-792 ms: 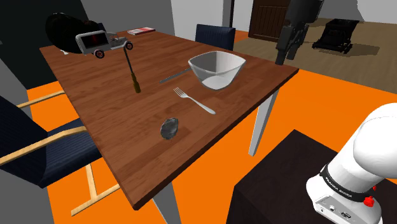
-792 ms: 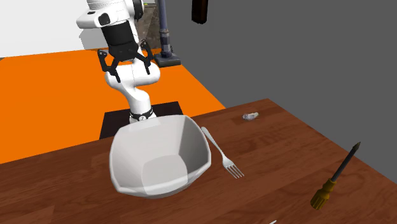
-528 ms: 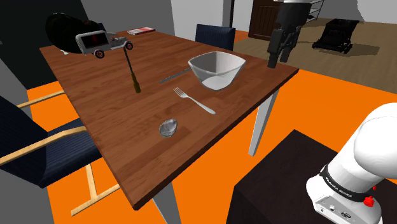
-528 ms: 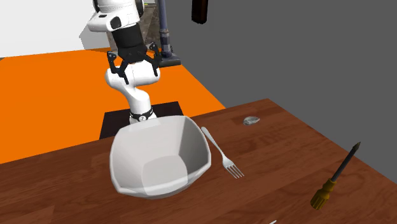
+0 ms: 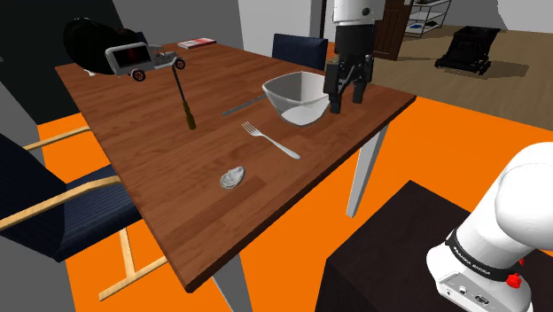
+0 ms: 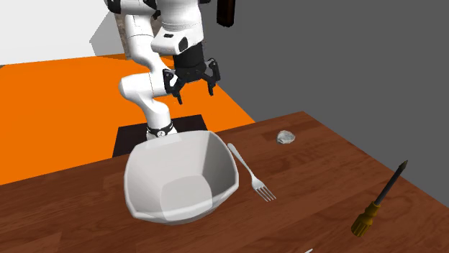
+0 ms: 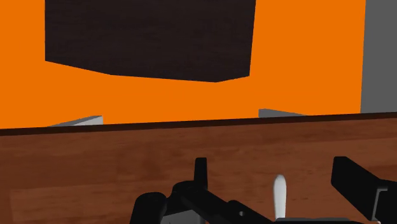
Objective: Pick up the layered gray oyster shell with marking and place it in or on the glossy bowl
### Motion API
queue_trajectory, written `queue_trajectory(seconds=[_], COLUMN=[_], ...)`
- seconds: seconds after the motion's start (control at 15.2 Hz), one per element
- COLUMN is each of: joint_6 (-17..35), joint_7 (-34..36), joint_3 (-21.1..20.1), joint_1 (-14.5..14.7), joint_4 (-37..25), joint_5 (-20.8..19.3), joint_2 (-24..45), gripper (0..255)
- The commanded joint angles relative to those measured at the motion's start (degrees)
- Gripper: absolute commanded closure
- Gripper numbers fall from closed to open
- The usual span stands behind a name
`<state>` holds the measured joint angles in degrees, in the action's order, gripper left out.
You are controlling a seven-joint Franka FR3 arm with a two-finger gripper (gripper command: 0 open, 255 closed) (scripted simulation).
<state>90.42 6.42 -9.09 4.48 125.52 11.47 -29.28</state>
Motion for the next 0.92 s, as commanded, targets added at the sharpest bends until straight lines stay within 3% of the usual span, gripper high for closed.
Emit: queue_trajectory(seconds=[0.0, 0.4, 0.86], joint_6=[0.39, 1.33, 0.98], joint_7=[2.91, 10.94, 20.67], joint_3=[-2.24, -7.83, -12.81], joint_1=[0.65, 2.5, 5.69], joint_4=[-2.62, -10.91, -23.77], joint_5=[0.81, 1.59, -0.12], joint_2=[3.97, 16.08, 32.22], gripper=[0, 0, 0])
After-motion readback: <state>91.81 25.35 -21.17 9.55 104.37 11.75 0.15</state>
